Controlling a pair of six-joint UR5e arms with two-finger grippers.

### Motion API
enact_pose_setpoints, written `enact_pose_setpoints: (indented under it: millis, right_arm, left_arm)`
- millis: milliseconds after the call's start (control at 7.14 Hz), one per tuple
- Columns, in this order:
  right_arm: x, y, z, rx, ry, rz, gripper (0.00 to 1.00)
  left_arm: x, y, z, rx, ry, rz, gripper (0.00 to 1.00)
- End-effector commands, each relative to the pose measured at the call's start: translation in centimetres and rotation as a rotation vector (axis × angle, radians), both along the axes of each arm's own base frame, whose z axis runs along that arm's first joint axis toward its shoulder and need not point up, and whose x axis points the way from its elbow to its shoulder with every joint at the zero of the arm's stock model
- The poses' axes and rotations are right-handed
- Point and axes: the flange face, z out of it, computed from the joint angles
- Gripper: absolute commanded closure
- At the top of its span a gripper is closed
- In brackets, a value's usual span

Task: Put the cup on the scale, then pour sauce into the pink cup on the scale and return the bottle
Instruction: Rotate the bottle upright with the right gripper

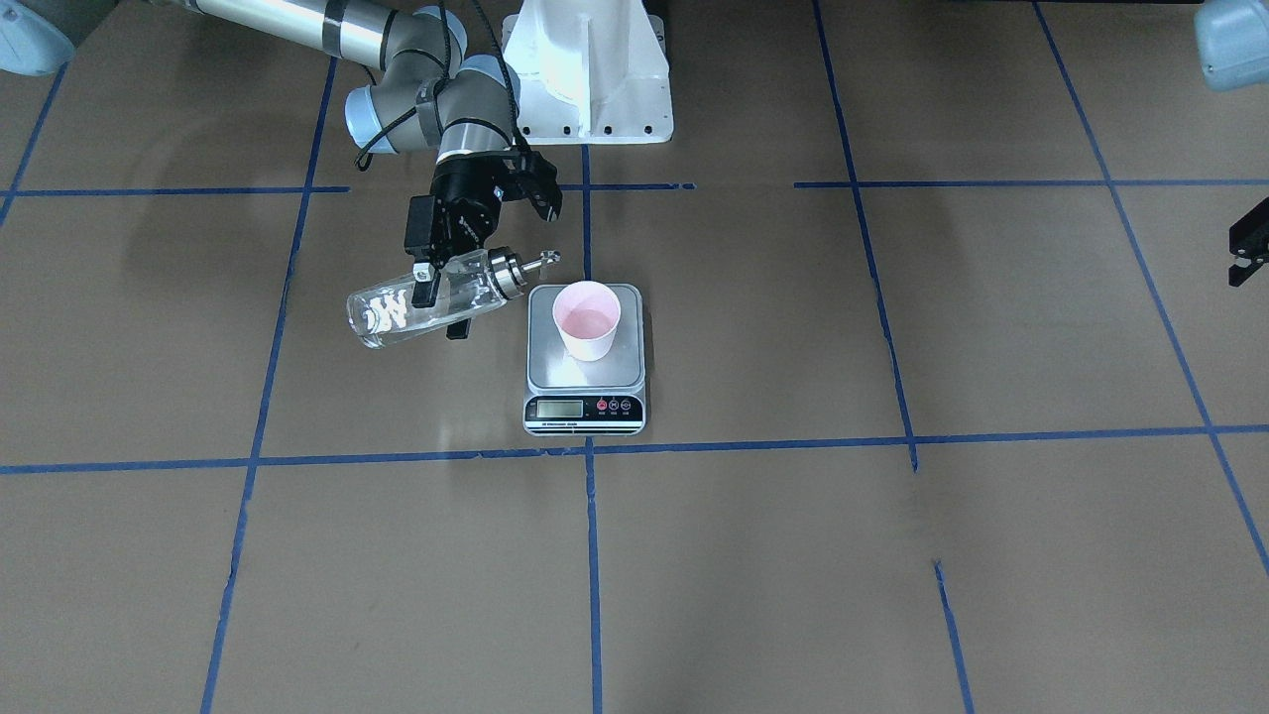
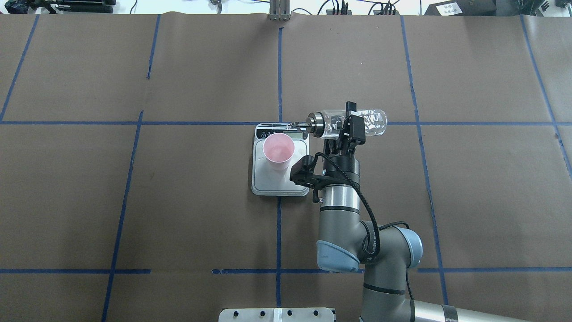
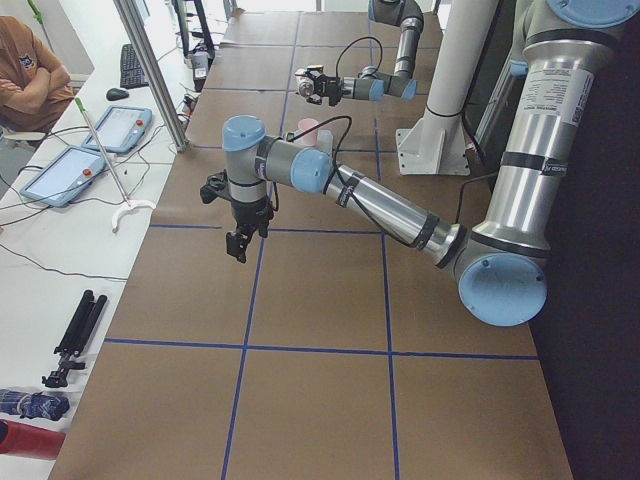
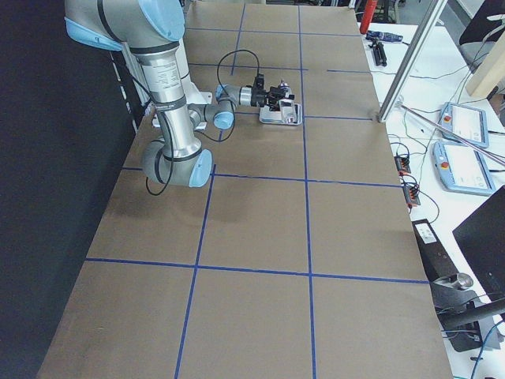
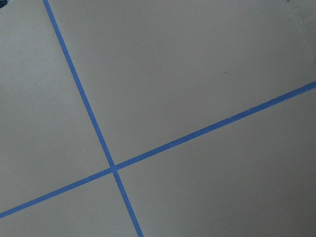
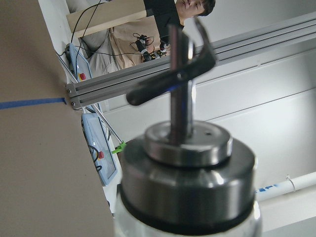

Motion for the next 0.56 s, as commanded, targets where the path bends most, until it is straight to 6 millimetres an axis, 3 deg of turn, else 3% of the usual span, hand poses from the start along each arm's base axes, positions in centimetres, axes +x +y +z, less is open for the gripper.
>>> enact_pose_setpoints:
  millis: [0, 280, 420]
  right_arm:
    - [1.1, -0.1, -0.3, 0.006, -0.277, -0.036, 1.00]
    - [2.9, -0.6, -0.7, -0.026, -0.436, -0.086, 1.00]
    - [4.5, -0.7, 0.1, -0.038, -0.472, -0.095, 1.00]
  left_arm:
    - [-0.1, 0.2, 0.1, -0.005, 0.000, -0.004, 0.00]
    - [-0.2, 0.8, 2.2, -0.039, -0.006, 0.000, 0.00]
    - [-0.2, 0.9, 3.1, -0.066, 0.018, 0.005, 0.00]
